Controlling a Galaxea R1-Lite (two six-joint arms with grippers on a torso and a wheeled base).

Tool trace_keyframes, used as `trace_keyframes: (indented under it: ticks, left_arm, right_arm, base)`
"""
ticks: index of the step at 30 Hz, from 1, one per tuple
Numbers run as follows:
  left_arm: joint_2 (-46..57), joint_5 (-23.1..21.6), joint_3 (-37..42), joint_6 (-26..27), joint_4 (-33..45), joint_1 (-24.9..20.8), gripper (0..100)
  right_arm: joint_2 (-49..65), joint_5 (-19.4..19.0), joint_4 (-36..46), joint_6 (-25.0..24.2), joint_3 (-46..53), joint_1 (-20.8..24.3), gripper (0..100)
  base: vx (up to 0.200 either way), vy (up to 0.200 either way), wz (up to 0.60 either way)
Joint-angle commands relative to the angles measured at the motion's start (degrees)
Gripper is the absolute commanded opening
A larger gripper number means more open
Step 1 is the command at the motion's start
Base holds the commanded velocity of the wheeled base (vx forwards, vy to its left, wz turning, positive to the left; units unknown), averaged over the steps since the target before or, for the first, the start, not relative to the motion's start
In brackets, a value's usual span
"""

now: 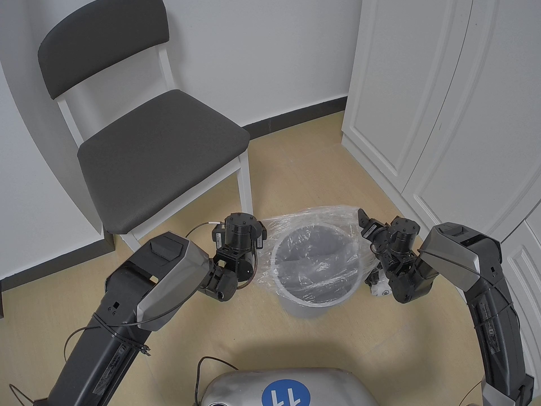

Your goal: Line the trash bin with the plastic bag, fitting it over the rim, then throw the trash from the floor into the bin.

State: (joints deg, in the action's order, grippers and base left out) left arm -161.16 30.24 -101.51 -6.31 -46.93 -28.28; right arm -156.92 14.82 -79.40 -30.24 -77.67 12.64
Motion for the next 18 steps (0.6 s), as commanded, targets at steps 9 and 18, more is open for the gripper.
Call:
trace_keyframes:
  ticks: [9,18]
  left_arm:
    - [-2.1,0.2,-1.5,0.0,0.4,0.2,100]
    - [-2.5,0.1,-1.4,0.1,1.4,0.2,100]
  right_arm:
    - [-2.2,0.3,0.6,-0.8,-2.7,-0.2,100]
    - [-3.4,0.2,3.1,0.0,-2.8,-1.2,100]
  base:
    - [0.0,0.0,0.0]
    - [0.0,0.0,0.0]
